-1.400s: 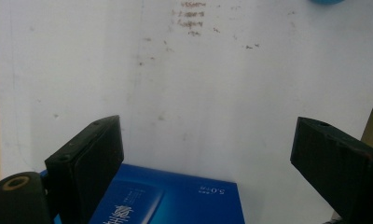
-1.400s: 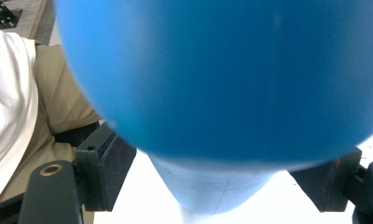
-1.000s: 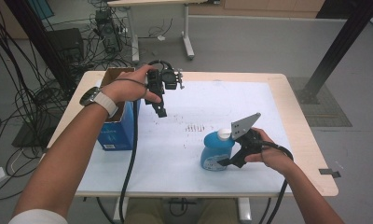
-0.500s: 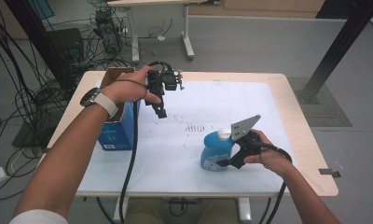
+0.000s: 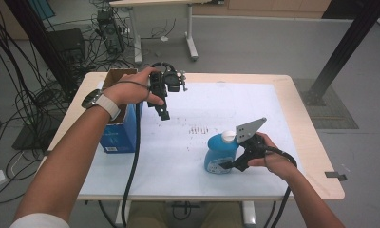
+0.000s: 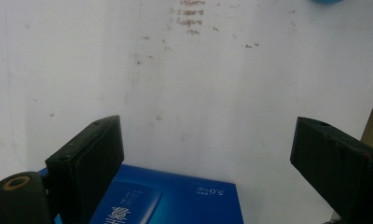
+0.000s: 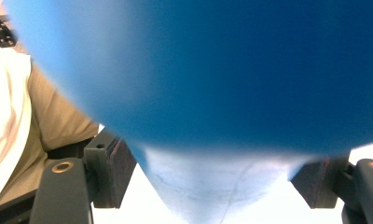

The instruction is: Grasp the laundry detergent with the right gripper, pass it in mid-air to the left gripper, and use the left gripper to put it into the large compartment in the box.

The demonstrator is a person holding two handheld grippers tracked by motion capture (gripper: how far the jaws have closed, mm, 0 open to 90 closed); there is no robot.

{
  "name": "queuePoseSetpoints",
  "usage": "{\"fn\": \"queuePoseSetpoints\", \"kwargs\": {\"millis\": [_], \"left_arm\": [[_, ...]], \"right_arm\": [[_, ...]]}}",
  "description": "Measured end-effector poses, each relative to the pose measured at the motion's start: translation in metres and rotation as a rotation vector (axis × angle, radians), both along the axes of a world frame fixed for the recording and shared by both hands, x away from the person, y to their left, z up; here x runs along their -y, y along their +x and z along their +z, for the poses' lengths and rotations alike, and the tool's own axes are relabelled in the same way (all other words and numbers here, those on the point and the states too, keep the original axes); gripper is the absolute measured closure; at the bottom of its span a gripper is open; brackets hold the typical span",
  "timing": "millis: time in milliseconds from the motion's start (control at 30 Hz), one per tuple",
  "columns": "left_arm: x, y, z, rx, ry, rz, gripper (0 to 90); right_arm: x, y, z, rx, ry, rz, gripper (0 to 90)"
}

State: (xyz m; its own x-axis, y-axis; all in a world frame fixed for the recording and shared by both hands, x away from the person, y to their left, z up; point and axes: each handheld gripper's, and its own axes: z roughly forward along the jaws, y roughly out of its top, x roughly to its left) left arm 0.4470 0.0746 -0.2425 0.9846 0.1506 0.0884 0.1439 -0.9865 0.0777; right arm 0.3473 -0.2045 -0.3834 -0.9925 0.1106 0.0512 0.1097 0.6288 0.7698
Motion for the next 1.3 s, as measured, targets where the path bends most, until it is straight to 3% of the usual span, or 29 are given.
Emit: {"fn": "queuePoseSetpoints", "kwargs": {"millis": [1300], "left_arm": [[-0.0004, 0.0005, -0.0023, -0.002, -0.001, 0.003, 9.9]], "right_arm": [[0.0006, -0.0002, -0.0075, 0.002, 0.046, -0.008, 31.4]]}}
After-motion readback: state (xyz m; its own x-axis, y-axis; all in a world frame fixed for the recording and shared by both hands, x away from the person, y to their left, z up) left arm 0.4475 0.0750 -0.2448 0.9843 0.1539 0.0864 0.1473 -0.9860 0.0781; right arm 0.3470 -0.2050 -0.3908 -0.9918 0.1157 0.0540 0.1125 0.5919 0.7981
